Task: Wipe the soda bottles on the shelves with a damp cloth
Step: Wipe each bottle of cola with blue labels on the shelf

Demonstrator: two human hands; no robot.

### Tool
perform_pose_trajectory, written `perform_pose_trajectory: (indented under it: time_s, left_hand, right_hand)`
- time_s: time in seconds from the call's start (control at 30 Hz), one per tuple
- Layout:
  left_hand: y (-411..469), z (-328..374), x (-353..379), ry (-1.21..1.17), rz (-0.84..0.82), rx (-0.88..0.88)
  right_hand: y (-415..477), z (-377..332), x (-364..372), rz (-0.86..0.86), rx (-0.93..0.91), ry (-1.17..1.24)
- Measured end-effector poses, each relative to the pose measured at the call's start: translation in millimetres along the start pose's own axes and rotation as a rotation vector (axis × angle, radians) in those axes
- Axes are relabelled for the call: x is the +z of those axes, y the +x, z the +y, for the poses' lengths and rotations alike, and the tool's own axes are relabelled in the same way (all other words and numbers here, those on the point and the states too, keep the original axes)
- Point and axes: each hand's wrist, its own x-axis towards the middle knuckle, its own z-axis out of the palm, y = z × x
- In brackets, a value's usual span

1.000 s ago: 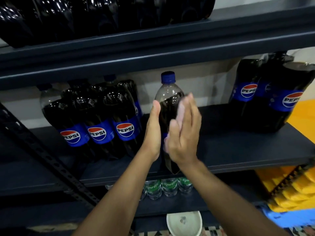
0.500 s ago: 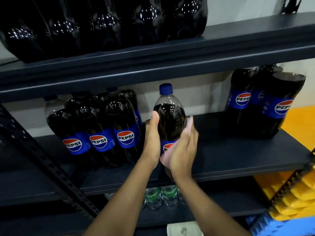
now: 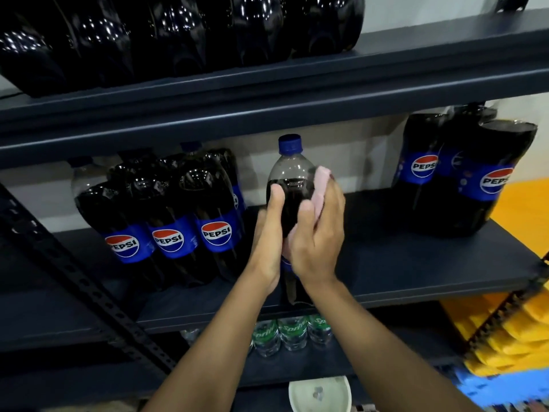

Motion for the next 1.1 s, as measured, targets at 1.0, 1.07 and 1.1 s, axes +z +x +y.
perform_pose_trajectory:
  time_s: [1.0,1.07,1.1]
  left_hand:
    - [6,7,-2,0.109,0.07,-0.003]
    - [9,3,-5,0.129,0.07,-0.01]
    - [11,3,-5,0.135,0.077,-0.009]
  right_hand:
    - [17,-6,4,-0.071,0.052,0.006]
    - [-6,13,1,-0.06,0.116,-0.019]
    - [-16,21,-1,-0.066,0.177,-0.018]
